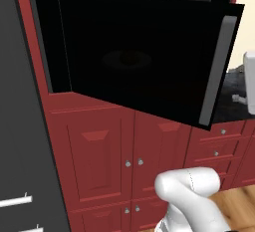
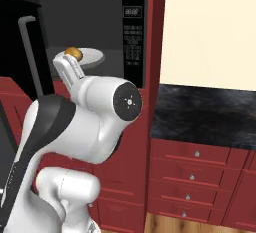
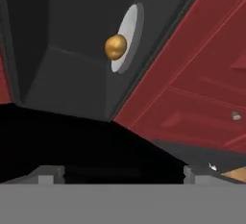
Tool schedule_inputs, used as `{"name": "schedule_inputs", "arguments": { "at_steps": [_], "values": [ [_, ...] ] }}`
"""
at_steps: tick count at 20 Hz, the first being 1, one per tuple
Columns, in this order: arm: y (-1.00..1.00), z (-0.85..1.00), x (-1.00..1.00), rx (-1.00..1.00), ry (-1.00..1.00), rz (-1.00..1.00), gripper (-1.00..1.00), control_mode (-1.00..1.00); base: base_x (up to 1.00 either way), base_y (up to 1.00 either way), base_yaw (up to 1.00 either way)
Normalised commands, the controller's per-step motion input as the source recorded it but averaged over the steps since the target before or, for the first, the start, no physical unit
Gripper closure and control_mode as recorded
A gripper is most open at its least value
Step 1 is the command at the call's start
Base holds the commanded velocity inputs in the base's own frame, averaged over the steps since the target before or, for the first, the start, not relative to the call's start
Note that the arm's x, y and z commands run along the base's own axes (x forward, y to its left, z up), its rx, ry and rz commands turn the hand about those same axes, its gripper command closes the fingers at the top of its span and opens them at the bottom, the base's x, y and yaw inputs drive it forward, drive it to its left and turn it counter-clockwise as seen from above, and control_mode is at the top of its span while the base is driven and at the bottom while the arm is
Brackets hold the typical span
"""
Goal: Retrieve the reheated potato from the microwave, then place the potato, cheese, and condiment on the cutting board.
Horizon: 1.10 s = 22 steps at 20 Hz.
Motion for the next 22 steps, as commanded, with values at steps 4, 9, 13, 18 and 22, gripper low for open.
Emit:
{"name": "schedule_inputs", "arguments": {
  "at_steps": [4, 9, 13, 18, 22],
  "values": [
    [0.31, -0.19, 0.61, 0.18, 0.27, 0.08, -1.00, -1.00, 0.00, 0.00, 0.00],
    [0.41, -0.08, 0.40, 0.27, 0.39, 0.06, -1.00, -1.00, 0.00, 0.00, 0.00],
    [0.46, -0.01, -0.33, 0.27, 0.22, 0.24, -1.00, -1.00, 0.00, 0.00, 0.00],
    [0.60, -0.02, -0.55, 0.18, 0.12, 0.24, -1.00, -1.00, 0.00, 0.00, 0.00],
    [0.77, -0.14, -0.50, 0.03, 0.05, 0.19, -1.00, -1.00, 0.00, 0.00, 0.00]
  ]
}}
